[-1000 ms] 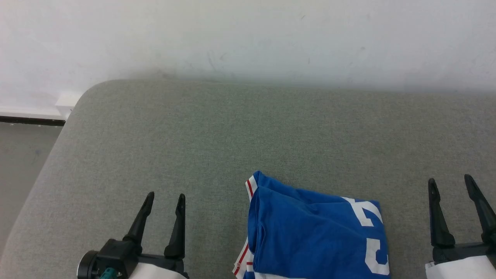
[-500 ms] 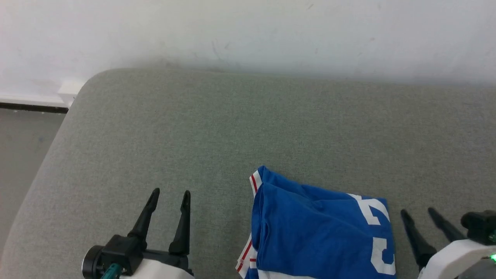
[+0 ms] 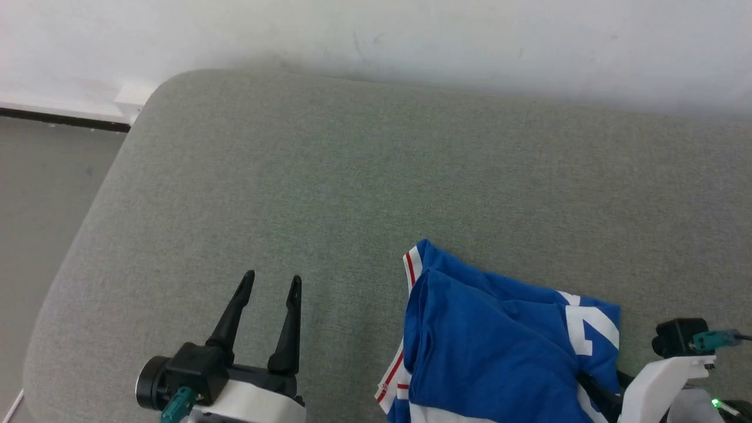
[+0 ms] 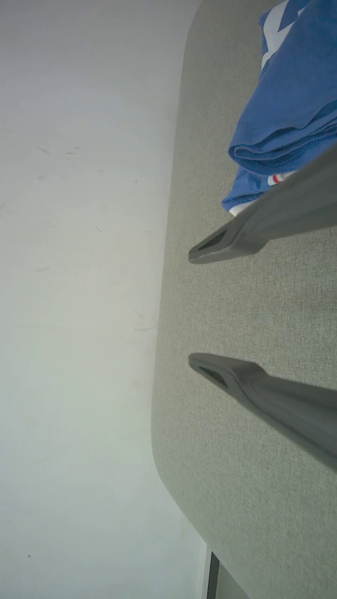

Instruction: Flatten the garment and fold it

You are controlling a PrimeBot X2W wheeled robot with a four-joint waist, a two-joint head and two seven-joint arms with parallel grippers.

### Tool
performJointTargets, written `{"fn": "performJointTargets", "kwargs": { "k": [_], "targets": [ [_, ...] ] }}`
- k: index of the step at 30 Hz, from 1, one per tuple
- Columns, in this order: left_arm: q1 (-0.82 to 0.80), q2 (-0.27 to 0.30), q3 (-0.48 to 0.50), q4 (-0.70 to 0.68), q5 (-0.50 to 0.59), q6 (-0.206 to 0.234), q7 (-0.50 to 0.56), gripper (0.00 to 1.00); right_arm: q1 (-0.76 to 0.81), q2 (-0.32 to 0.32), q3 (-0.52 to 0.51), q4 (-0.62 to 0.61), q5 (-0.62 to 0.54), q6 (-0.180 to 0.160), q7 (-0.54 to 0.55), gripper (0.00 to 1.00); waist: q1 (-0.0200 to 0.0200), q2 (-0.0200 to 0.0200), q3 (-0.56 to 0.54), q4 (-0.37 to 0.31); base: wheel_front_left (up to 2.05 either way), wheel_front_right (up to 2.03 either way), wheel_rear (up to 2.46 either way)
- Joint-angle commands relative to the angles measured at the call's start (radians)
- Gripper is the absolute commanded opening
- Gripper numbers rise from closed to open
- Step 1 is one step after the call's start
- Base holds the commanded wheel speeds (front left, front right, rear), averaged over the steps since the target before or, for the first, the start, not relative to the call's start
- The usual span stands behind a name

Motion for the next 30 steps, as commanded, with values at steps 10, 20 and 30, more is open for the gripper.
{"fn": "performJointTargets", "kwargs": {
  "k": [10,20,30],
  "targets": [
    [-0.024,-0.003,-0.025,0.009,-0.009,0.011,-0.005,1.0,-0.088,-0.046,0.134,0.085,-0.07,-0.001,-0.032,0.0,0.0,-0.0001,0.001,-0.018,0.0,0.0,0.0],
    [-0.052,-0.003,-0.077,0.016,-0.011,0.017,-0.005,1.0,-0.296,-0.349,0.318,-0.014,-0.264,-0.001,-0.063,0.0,0.0,-0.0001,0.035,-0.236,0.0,0.0,0.0],
    [-0.188,-0.003,-0.122,0.009,0.021,0.008,-0.005,1.0,-0.479,-0.664,0.352,0.083,-0.259,-0.001,-0.144,0.0,0.0,-0.0001,0.202,-0.384,0.0,0.0,0.0]
  ]
}}
